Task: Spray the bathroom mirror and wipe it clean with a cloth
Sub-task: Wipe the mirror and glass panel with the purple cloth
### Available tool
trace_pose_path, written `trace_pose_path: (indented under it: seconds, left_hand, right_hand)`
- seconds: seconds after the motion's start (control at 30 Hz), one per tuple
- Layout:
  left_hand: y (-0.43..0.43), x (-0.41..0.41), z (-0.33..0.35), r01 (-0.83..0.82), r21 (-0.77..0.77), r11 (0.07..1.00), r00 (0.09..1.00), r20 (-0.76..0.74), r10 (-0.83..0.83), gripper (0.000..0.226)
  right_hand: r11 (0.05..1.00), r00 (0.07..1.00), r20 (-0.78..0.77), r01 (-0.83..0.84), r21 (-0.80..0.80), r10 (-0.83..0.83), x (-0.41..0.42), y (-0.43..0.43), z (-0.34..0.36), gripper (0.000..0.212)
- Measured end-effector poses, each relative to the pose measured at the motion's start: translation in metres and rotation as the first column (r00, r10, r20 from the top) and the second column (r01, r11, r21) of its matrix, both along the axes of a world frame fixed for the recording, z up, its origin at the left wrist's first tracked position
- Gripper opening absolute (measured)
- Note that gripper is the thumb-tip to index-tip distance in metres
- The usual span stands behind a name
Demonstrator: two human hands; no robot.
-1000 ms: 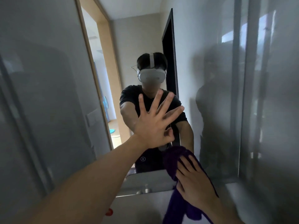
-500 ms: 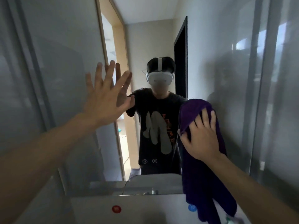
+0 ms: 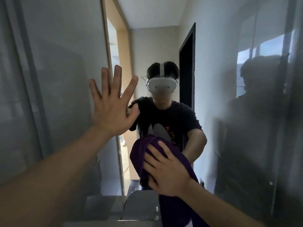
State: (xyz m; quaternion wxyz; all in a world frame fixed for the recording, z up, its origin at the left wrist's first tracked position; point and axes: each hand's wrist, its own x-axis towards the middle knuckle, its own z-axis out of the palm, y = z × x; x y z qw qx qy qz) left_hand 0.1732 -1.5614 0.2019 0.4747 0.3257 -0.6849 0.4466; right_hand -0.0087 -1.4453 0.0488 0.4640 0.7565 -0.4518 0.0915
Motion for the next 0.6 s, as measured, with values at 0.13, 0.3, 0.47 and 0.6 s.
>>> trace_pose_path:
  seconds: [0.13, 0.3, 0.47, 0.6]
  left_hand:
    - [0.004, 0.0, 0.001, -0.016, 0.027, 0.999, 1.0, 0.008, 0.016, 0.074]
    - [0.021, 0.004, 0.006, 0.023, 0.166, 0.986, 0.998, 0.048, -0.031, 0.078]
    - [0.053, 0.038, 0.029, -0.031, 0.392, 0.92, 0.981, 0.187, -0.047, 0.073]
    - [0.084, 0.102, 0.028, -0.129, 0.523, 0.842, 0.975, 0.222, 0.011, 0.081]
  right_hand:
    - [0.998, 0.993, -0.097, -0.058, 0.026, 0.061, -0.032, 0.012, 0.004, 0.062]
    - [0.992, 0.995, 0.0, 0.095, -0.081, -0.095, -0.077, 0.039, 0.061, 0.065]
    - [0.955, 0.937, 0.247, 0.279, -0.097, -0.249, -0.057, 0.048, 0.123, 0.072]
    - [0.946, 0.871, 0.421, 0.314, -0.082, -0.253, -0.019, 0.041, 0.133, 0.071]
